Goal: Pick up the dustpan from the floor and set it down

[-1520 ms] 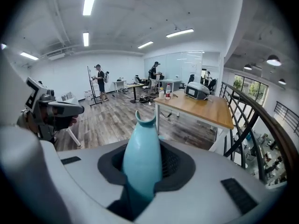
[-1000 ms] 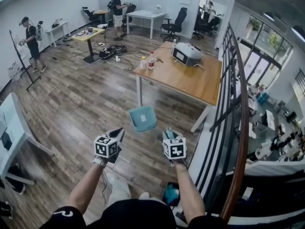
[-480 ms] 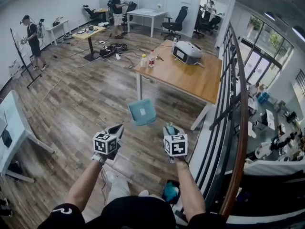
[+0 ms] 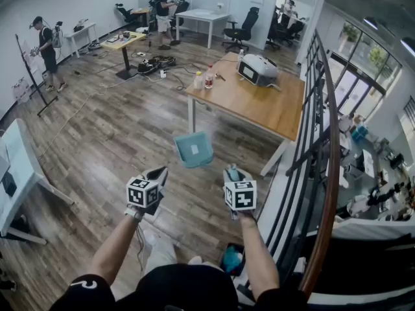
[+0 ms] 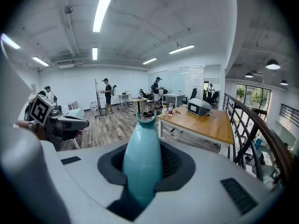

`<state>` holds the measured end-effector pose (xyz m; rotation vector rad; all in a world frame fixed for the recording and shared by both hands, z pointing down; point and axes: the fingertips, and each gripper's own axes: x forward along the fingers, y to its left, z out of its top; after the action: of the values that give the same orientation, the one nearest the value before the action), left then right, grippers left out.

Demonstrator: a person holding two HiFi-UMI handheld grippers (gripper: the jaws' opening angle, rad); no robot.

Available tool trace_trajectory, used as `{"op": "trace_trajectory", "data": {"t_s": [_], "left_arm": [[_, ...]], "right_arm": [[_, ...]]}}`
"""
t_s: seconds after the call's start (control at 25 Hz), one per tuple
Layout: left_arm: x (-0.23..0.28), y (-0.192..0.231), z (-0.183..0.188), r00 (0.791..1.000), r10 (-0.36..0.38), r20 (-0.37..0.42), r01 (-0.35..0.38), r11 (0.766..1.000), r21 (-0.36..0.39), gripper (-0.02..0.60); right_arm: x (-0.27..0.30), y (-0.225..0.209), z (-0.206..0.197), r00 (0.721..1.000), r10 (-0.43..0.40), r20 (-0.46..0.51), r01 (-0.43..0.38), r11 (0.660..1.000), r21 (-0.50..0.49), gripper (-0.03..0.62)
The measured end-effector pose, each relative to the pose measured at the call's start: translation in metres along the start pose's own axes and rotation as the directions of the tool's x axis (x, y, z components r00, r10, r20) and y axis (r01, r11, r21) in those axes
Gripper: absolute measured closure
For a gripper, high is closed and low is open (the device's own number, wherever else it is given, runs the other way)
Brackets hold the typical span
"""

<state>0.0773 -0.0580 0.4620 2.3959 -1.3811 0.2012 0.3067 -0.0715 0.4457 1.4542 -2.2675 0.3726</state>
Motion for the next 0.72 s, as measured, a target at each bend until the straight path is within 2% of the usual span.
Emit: {"op": "trace_trajectory", "data": {"t_s": [0.12,0.44,0.72], "left_arm": [[0.0,0.009,-0.006,1.0,0.011,-0.008,-0.011,1.0,0.008,0.584],[-0.007,0.034,-0.006,0.999,0.04,0.002,-0.04,0.999,-0.031,0.584],[0.002,0.08,-0.02,0.997,0.07,-0.018,-0.071,0.995,-0.068,0.584]], "right_arm": [[0.006,0.001,0.0,1.0,-0.003,0.012,0.003,1.0,-0.004,0.511],[0.033,0.01,-0.002,1.0,0.007,-0.017,-0.007,1.0,-0.001,0.511],[0.077,0.021,-0.005,0.999,0.011,-0.05,-0.011,1.0,-0.007,0.511]]}}
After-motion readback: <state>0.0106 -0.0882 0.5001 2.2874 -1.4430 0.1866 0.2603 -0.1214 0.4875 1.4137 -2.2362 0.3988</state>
